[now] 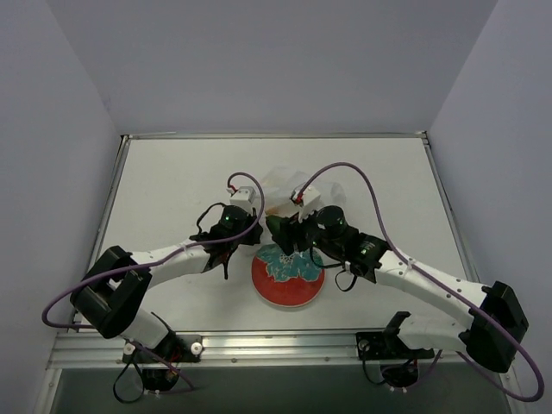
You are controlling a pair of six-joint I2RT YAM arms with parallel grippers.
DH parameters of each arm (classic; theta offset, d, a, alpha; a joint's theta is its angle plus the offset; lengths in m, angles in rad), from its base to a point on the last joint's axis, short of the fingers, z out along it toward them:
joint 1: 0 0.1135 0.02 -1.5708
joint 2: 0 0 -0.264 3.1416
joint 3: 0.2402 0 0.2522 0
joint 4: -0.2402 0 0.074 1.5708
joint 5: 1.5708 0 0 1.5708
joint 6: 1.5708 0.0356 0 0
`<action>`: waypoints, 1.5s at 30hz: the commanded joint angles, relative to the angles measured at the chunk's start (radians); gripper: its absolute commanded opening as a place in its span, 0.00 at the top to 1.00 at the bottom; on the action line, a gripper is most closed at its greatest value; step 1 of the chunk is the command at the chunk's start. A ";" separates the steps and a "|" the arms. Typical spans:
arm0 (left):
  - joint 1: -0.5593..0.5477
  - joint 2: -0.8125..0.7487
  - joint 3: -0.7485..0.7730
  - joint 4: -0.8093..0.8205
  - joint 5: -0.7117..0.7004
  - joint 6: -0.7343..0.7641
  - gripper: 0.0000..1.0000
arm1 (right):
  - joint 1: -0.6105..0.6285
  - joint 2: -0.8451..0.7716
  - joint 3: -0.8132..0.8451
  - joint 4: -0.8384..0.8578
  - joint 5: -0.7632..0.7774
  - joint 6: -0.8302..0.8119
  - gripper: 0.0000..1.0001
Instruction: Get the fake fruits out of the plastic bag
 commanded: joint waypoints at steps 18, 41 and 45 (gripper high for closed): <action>0.009 -0.043 0.000 0.023 -0.014 0.001 0.98 | 0.281 0.196 -0.132 -0.049 0.383 0.195 0.30; 0.009 -0.135 -0.044 0.043 -0.034 0.001 0.98 | 0.167 0.422 0.157 0.190 0.698 0.118 0.86; 0.009 -0.205 -0.075 0.049 -0.063 0.002 0.98 | 0.103 0.486 0.167 0.273 0.660 0.120 0.85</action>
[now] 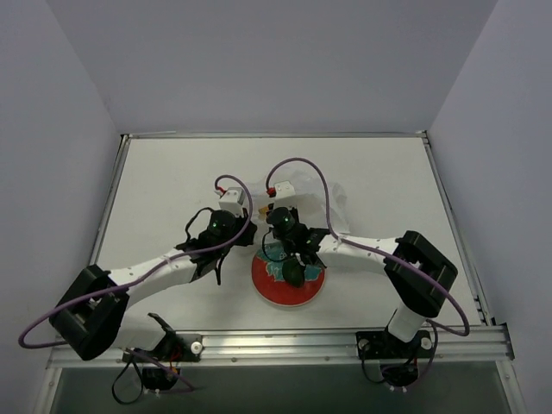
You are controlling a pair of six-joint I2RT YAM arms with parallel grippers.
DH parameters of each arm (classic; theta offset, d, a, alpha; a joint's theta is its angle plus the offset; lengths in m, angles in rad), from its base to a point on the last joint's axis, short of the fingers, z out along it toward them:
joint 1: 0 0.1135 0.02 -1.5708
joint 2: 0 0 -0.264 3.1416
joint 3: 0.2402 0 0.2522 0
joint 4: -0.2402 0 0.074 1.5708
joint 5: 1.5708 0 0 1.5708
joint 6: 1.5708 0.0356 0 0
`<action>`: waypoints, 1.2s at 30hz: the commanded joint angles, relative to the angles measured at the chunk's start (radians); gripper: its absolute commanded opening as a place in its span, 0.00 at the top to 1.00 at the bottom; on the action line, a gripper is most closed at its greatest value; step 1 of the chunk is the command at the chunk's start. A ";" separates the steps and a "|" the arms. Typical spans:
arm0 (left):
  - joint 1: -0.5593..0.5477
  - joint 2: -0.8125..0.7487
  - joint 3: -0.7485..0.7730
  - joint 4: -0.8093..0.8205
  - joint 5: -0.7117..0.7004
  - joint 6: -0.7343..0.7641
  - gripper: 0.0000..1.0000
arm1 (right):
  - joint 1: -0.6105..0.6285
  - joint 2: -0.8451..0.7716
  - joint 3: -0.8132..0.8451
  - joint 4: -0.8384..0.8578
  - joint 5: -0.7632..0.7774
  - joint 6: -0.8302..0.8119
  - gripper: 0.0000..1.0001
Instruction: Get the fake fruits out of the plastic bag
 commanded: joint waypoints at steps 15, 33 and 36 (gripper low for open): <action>0.009 -0.043 0.003 0.039 -0.042 -0.009 0.98 | -0.147 0.290 0.222 0.257 -0.043 -0.064 0.22; 0.020 0.010 0.017 0.045 -0.041 -0.010 0.98 | -0.215 0.435 0.333 0.259 -0.238 -0.098 0.24; 0.023 0.006 0.015 0.043 -0.047 -0.009 0.98 | -0.218 0.411 0.319 0.288 -0.236 -0.106 0.54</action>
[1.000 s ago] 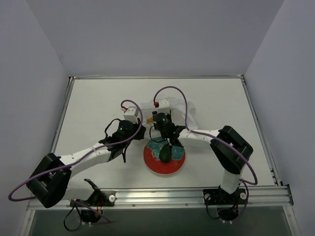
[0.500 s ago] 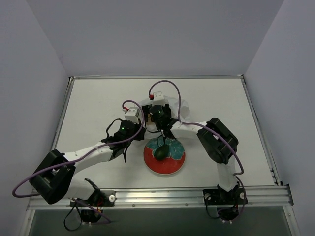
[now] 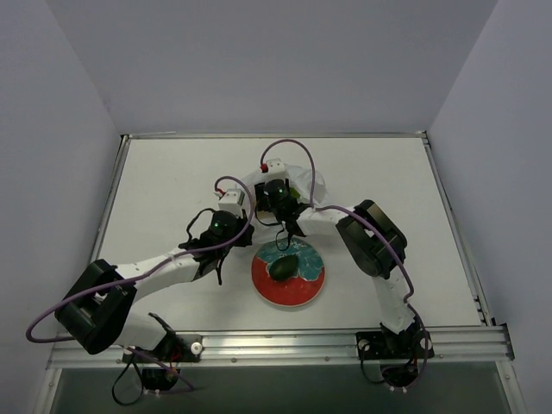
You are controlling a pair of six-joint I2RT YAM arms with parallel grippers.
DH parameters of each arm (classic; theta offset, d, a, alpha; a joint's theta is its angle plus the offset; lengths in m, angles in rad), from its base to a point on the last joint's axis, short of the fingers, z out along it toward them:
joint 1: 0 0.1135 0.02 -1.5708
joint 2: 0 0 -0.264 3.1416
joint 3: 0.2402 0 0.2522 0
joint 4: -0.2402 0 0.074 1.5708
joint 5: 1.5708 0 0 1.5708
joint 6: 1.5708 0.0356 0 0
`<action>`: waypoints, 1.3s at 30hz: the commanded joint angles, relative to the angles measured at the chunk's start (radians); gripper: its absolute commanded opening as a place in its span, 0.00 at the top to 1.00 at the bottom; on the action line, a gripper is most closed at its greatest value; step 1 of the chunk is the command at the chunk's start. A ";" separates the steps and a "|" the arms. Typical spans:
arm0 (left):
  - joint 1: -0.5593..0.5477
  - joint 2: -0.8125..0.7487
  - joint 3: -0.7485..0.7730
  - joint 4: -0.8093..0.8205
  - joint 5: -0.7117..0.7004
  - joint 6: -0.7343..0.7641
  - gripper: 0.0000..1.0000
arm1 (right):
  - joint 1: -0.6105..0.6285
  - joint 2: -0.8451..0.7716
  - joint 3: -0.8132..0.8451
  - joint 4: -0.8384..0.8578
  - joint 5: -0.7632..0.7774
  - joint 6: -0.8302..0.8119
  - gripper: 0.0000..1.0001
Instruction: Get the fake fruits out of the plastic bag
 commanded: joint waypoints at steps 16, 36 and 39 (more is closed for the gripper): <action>0.022 -0.085 0.005 0.034 -0.030 -0.009 0.97 | 0.101 -0.426 -0.193 -0.318 -0.039 0.067 0.63; 0.034 -0.081 0.004 0.033 -0.028 -0.009 0.98 | 0.279 -0.766 -0.265 -0.698 -0.213 0.153 0.62; 0.037 -0.082 0.004 0.034 -0.027 -0.011 0.98 | 0.351 -0.786 -0.287 -0.728 -0.189 0.190 0.62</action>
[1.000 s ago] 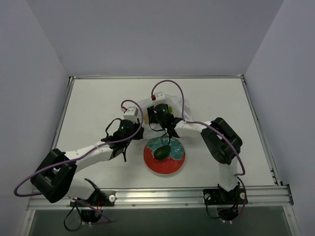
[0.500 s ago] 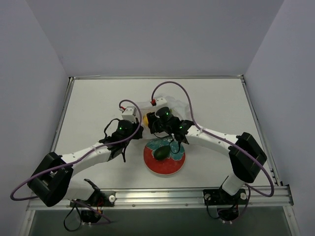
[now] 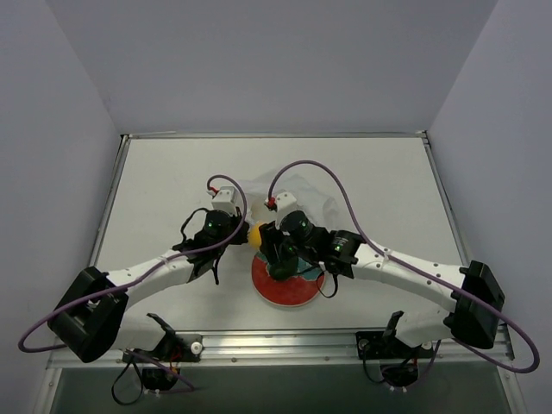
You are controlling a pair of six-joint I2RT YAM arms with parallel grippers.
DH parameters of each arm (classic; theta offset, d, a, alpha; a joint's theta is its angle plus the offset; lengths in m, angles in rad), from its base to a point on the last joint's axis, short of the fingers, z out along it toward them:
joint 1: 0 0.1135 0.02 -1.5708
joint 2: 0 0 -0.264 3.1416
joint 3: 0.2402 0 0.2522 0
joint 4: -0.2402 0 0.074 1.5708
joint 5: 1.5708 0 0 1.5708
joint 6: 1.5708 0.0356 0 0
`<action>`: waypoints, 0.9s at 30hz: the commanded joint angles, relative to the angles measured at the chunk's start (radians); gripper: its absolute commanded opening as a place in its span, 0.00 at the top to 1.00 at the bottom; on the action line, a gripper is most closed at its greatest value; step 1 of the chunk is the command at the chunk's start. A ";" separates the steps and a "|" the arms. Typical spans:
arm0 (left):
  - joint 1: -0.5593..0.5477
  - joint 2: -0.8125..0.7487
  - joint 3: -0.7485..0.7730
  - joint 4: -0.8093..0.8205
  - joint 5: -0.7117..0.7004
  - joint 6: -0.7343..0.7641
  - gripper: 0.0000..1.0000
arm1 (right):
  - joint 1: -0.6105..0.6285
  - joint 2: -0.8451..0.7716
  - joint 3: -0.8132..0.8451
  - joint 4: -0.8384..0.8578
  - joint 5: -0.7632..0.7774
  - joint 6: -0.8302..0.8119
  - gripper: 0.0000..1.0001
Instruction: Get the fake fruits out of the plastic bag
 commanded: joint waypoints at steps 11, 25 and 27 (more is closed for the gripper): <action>0.016 -0.010 0.020 0.050 0.005 -0.016 0.98 | 0.221 0.072 -0.074 -0.061 0.099 0.135 0.61; 0.018 -0.014 0.019 0.050 0.019 -0.020 0.98 | 0.223 0.027 -0.163 -0.064 0.199 0.178 0.61; 0.018 -0.011 0.019 0.052 0.018 -0.020 0.98 | 0.223 0.004 -0.191 -0.066 0.196 0.184 0.59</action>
